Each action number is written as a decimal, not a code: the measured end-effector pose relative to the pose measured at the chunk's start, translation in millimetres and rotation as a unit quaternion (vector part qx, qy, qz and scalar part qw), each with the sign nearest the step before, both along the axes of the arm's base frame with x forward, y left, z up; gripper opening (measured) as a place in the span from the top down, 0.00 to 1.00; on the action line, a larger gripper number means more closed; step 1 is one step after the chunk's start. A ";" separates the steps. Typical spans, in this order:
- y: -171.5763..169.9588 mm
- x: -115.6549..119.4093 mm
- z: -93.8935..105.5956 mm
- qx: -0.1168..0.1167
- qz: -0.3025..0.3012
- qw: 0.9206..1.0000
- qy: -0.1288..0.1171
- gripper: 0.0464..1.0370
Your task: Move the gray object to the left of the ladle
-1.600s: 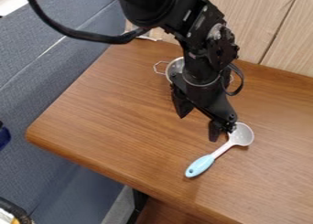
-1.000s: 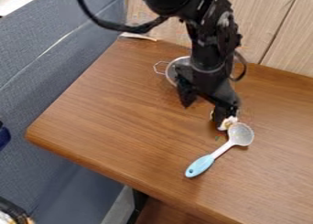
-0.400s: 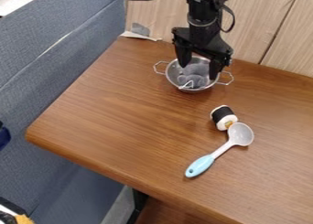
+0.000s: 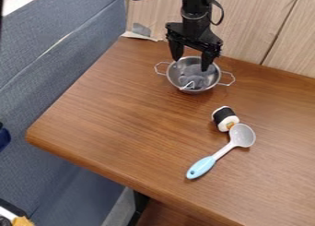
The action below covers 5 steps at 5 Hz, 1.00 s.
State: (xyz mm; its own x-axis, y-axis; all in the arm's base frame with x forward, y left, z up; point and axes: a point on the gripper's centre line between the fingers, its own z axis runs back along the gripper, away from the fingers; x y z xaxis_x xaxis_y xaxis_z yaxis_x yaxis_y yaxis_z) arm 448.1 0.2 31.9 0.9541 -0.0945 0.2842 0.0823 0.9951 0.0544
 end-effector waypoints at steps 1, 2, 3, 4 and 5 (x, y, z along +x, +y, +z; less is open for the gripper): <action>-3.6 7.2 -12.9 -0.007 -0.008 1.000 0.017 0.04; -5.5 5.7 -21.9 -0.010 -0.013 1.000 0.026 0.04; -14.9 4.5 -27.3 -0.009 -0.020 0.999 0.030 0.09; -17.8 -1.8 -36.5 0.017 -0.010 0.999 0.030 0.34; -16.0 -6.2 -40.1 0.022 -0.005 0.999 0.030 0.48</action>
State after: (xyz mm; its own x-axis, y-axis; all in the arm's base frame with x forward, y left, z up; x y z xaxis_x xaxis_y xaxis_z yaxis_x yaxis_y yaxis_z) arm 441.9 -15.8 -8.2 0.9680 -0.1162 0.2224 0.0975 0.9908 0.0935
